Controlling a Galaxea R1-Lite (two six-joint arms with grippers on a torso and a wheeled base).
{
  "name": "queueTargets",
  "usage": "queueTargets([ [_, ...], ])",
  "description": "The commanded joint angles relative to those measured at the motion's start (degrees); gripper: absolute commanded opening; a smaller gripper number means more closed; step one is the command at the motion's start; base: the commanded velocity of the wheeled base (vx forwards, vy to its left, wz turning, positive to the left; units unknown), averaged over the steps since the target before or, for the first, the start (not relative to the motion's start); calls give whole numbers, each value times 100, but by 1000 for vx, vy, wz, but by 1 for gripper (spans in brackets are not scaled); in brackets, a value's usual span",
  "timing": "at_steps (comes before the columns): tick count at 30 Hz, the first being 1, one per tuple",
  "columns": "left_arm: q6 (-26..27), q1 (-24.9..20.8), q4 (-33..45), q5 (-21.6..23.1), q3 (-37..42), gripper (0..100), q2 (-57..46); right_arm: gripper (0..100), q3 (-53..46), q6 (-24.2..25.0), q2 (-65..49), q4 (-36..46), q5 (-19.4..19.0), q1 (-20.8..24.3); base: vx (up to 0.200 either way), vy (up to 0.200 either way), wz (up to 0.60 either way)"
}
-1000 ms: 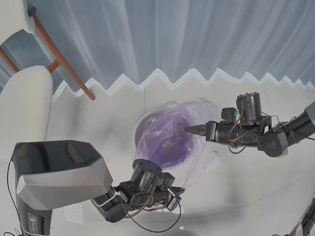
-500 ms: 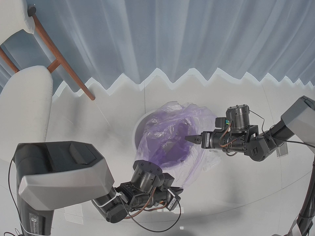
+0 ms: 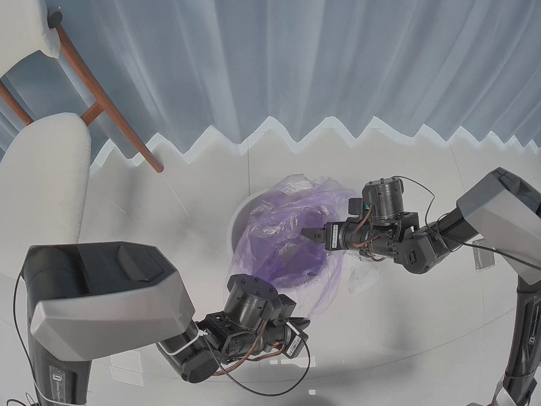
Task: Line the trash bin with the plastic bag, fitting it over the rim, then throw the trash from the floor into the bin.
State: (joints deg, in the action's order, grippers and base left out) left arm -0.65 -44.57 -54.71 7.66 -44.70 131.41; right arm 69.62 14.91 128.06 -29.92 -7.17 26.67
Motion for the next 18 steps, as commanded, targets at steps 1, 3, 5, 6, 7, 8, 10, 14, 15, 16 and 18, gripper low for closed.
queueTargets([
  [1, 3, 27, -13, -256, -3, 0, -46, 100, 263, -58, 342, 82, 181, 110, 0, 0, 0],
  [3, 3, 36, -31, -379, -3, 0, -46, 100, 307, -58, 351, 100, 216, 119, 0, 0, 0],
  [5, 3, 36, -198, -581, -3, 0, -37, 100, 394, -67, 404, 100, 348, 145, 0, 0, 0],
  [6, 12, 45, -259, -581, 23, 0, -37, 100, 430, -67, 439, 100, 392, 163, 0, 0, 0],
  [7, 12, 45, -259, -581, 23, 0, -28, 100, 447, -67, 448, 100, 409, 163, 0, 0, 0],
  [8, 3, 36, -277, -572, 14, 100, -11, 100, 474, -76, 483, 100, 462, 163, 0, 0, 0],
  [10, -6, 10, -286, -563, -21, 100, -19, 100, 500, -67, 518, 100, 497, 163, 0, 0, 0],
  [14, -50, -17, -294, -555, 5, 100, -178, 100, 553, -67, 606, 100, 559, 163, 0, 0, 0],
  [15, -50, -17, -294, -555, 32, 100, -301, 100, 579, -67, 623, 100, 576, 163, 0, 0, 0],
  [16, -58, -17, -294, -555, 58, 100, -397, 100, 588, -67, 632, 100, 594, 163, 0, 0, 0],
  [18, -50, 1, -294, -555, 128, 100, -556, 100, 623, -67, 632, 100, 603, 163, 0, 0, 0],
])
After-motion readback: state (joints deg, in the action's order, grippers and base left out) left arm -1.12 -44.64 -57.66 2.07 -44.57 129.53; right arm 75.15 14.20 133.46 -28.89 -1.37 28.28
